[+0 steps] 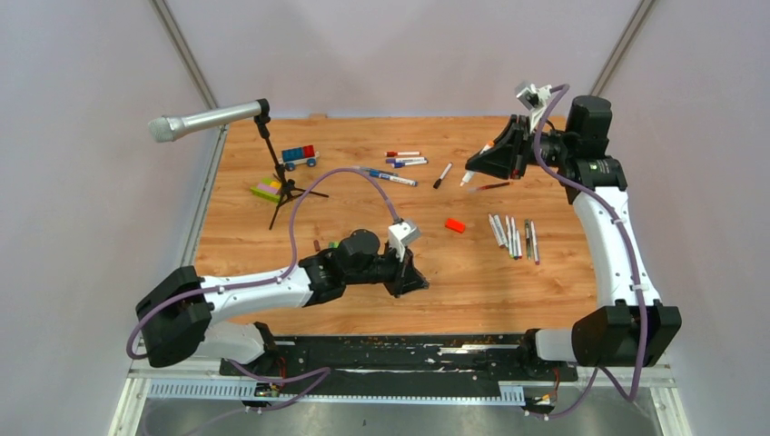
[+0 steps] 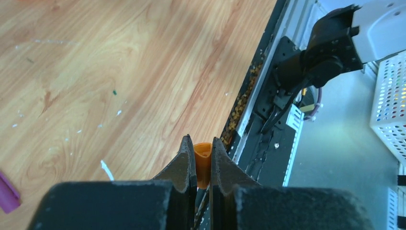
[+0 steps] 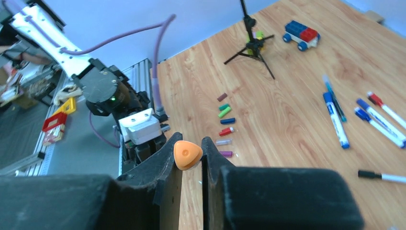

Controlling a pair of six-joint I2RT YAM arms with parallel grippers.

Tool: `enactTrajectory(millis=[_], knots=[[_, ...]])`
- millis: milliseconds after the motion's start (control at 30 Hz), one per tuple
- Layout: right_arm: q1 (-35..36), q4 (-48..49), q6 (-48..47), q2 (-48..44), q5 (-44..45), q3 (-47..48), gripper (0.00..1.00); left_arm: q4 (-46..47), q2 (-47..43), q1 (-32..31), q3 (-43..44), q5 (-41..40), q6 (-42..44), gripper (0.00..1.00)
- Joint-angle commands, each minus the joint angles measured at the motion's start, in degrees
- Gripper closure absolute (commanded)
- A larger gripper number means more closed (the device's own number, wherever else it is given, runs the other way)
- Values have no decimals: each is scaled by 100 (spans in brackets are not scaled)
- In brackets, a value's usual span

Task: Open the pen caps
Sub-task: Open the pen cap from the pen, then place the pen at the center of the board.

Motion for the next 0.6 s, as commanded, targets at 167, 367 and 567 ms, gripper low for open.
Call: enactTrajectory(millis=[167, 367, 567], knots=[[-549, -982, -1647, -559, 1524, -1190, 100, -415, -764, -4, -260, -1069, 155, 100], [-1077, -1388, -2378, -710, 2768, -1856, 100, -850, -1039, 2, -430, -1888, 15, 100], [-1751, -1545, -2690, -397, 3520, -2038, 100, -1368, -898, -4, -301, -2511, -104, 100]])
